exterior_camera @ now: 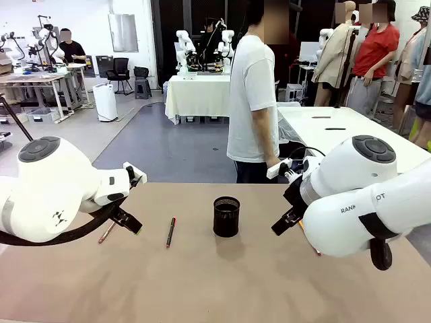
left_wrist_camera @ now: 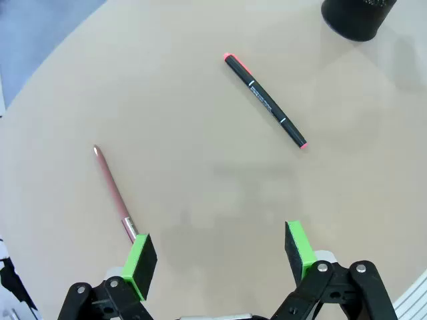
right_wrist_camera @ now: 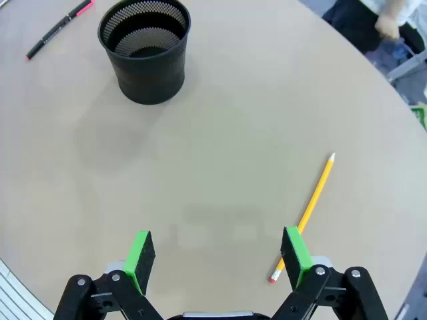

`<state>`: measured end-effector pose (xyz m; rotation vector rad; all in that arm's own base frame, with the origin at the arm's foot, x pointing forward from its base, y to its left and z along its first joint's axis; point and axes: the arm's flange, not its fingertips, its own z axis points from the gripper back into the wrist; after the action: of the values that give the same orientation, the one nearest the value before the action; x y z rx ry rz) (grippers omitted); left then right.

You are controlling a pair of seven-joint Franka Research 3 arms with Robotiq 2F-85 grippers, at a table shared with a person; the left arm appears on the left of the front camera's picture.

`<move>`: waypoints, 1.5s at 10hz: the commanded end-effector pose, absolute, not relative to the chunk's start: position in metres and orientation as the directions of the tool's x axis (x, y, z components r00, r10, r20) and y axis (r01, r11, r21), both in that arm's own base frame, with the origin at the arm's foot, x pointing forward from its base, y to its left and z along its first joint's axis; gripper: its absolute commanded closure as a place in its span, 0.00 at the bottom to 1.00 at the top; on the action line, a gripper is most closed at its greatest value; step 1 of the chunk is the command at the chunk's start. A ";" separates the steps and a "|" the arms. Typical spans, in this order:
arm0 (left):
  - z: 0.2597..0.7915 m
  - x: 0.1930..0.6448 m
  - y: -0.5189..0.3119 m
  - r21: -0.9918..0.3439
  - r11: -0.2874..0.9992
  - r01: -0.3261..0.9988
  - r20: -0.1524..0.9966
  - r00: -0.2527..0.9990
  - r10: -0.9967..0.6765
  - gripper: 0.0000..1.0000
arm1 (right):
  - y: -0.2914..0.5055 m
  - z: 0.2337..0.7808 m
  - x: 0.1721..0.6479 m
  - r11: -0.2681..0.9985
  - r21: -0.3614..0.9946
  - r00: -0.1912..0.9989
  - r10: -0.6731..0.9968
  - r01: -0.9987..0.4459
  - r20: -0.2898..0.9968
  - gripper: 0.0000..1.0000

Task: Place the pens into the pen holder.
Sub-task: Pick up a writing instrument from the table and place it into the Pen holder.

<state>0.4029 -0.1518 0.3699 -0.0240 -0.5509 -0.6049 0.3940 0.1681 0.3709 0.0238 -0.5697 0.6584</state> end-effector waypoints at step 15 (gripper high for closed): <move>0.370 0.403 -0.152 0.136 0.827 0.546 0.499 0.683 -0.533 0.00 | 0.168 0.371 0.394 0.796 -0.155 0.644 0.572 -0.585 0.508 0.00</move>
<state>0.4029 -0.1518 0.3699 -0.0241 -0.5509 -0.6044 0.3940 0.1682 0.3709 0.0235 -0.5697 0.6587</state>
